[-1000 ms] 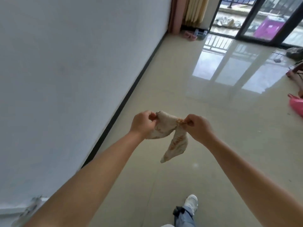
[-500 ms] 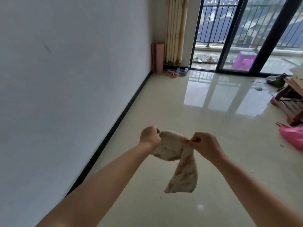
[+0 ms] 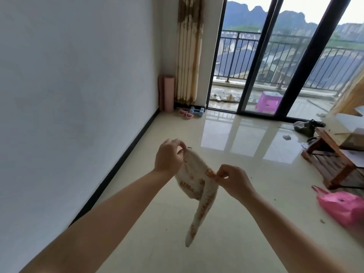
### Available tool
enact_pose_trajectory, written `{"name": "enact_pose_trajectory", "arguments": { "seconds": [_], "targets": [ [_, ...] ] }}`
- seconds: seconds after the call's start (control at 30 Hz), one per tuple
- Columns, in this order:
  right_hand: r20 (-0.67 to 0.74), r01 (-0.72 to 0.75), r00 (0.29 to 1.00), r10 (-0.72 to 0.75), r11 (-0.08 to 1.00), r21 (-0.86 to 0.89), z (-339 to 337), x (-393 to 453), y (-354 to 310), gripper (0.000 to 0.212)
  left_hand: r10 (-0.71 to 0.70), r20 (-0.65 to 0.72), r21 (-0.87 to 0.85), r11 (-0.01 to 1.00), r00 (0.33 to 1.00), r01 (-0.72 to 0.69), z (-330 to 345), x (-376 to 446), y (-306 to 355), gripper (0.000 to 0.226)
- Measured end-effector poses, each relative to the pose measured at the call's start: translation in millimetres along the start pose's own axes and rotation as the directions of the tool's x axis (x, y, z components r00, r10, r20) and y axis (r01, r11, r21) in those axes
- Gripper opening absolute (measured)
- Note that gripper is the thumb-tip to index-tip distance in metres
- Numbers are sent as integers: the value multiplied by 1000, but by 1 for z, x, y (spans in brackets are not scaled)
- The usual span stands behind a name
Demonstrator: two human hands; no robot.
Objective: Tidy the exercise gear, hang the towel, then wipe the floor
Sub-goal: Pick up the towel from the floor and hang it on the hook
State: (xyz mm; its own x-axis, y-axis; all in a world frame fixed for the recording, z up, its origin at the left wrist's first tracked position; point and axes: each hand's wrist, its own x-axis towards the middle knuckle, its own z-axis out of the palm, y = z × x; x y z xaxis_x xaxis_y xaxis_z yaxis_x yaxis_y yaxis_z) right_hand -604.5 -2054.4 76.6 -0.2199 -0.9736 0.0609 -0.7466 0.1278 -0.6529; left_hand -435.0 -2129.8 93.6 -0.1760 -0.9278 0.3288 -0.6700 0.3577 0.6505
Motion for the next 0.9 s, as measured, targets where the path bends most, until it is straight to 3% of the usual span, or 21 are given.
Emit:
{"name": "enact_pose_trajectory", "arguments": {
  "seconds": [0.07,0.23,0.33,0.4,0.5,0.6,0.7,0.9],
  "targets": [
    [-25,14,1000,-13,999,34,-11,44,9,29,25,-11,-2,1000,1000,-25,15,43,4,16],
    [20,45,999,-48,989,139,-22,154,36,38,71,4,-45,997,997,-71,55,145,10,16],
    [30,48,998,-54,987,152,-31,225,57,16,65,17,-105,992,998,-63,82,207,15,17],
    [83,53,994,-68,984,171,-38,269,68,14,63,22,-163,985,998,-59,98,246,19,17],
    [216,27,970,-109,936,351,-55,346,92,31,25,6,-230,973,1000,-23,129,314,29,17],
    [406,-17,892,-198,884,468,-78,425,102,20,26,-25,-236,971,999,-31,153,380,42,15],
    [393,-56,883,-258,773,632,-93,503,97,20,44,-65,-197,979,997,-56,173,440,47,12],
    [400,23,880,-257,863,505,-73,647,79,36,11,-183,-183,982,983,-45,206,556,18,10]
  ]
}}
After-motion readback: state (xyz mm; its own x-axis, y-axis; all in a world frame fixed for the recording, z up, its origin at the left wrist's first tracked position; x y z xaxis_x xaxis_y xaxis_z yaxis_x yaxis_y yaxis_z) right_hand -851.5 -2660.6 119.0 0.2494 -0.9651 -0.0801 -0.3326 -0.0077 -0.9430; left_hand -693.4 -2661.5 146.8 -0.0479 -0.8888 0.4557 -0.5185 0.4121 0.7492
